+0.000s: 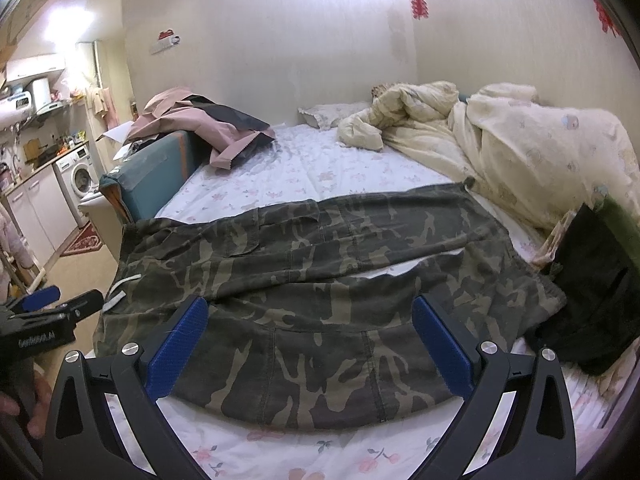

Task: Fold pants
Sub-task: 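Grasp the waistband with the left gripper while the right gripper grasps a leg hem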

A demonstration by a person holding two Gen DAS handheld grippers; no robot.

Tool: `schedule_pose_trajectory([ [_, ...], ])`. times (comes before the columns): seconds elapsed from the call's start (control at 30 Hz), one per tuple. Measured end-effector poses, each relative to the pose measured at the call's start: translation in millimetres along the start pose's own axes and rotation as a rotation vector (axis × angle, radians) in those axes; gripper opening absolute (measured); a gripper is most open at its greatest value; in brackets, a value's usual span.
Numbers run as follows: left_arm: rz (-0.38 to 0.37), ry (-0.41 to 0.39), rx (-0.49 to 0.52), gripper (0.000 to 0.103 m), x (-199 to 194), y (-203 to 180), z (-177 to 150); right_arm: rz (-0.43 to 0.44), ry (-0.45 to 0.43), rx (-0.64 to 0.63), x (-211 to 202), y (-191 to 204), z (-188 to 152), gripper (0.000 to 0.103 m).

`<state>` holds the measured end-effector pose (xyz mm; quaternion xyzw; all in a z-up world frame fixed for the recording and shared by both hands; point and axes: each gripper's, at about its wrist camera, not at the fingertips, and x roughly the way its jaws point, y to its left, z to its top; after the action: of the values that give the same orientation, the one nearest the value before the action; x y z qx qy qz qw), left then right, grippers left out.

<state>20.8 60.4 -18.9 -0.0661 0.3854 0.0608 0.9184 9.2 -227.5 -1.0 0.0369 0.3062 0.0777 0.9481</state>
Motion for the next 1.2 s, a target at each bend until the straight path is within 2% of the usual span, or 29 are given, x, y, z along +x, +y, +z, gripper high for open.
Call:
schedule_pose_trajectory([
  [0.1,0.06,0.068,-0.095,0.103,19.5,42.1,12.0,0.007,0.009,0.02,2.9,-6.6,2.8,0.103],
  [0.2,0.17,0.155,-0.275,0.103,49.2,116.3,16.9,0.004,0.009,0.016,5.2,-10.5,5.3,0.103],
  [0.33,0.269,0.235,-0.43,0.101,85.4,198.1,0.8,0.011,0.031,0.033,12.1,-17.4,6.3,0.103],
  [0.47,0.229,0.337,-0.569,0.098,126.0,257.8,-31.1,0.013,0.073,0.057,22.5,-23.7,4.6,0.103],
  [0.57,0.207,0.389,-0.645,0.097,148.9,273.8,-54.1,0.02,0.117,0.089,33.5,-27.6,1.9,0.103],
  [0.6,0.195,0.411,-0.662,0.094,158.9,278.0,-63.3,0.021,0.125,0.092,36.1,-27.8,1.1,0.103],
  [0.67,0.154,0.455,-0.667,0.078,179.4,277.1,-70.2,0.018,0.138,0.087,40.3,-26.9,-0.7,0.103],
  [0.77,0.088,0.487,-0.667,0.075,202.8,268.7,-72.4,0.005,0.132,0.057,41.8,-22.6,-1.0,0.103],
  [0.83,0.043,0.508,-0.718,0.072,213.0,271.0,-75.3,0.005,0.135,0.051,43.4,-21.7,-1.2,0.103],
  [0.87,0.022,0.502,-0.763,0.062,214.8,274.7,-76.7,0.005,0.138,0.05,44.4,-21.6,-1.5,0.103],
  [0.97,-0.032,0.492,-0.839,0.046,219.7,278.9,-74.6,-0.002,0.15,0.049,47.4,-23.3,-2.3,0.103],
  [1.03,-0.03,0.491,-0.838,0.043,219.3,276.9,-71.5,-0.004,0.155,0.058,50.1,-25.0,-2.3,0.103],
  [1.07,-0.019,0.485,-0.832,0.036,217.7,276.0,-70.7,-0.004,0.158,0.06,51.2,-25.1,-2.4,0.103],
  [1.1,-0.012,0.481,-0.827,0.034,216.2,275.0,-70.0,-0.003,0.162,0.063,52.4,-25.1,-2.3,0.103],
  [1.17,0.013,0.47,-0.788,0.018,209.4,272.9,-65.9,0.001,0.16,0.065,53.0,-23.8,-2.3,0.103],
  [1.2,0.037,0.454,-0.749,0.017,202.3,271.2,-62.0,-0.003,0.154,0.055,52.7,-22.4,-1.9,0.103],
])
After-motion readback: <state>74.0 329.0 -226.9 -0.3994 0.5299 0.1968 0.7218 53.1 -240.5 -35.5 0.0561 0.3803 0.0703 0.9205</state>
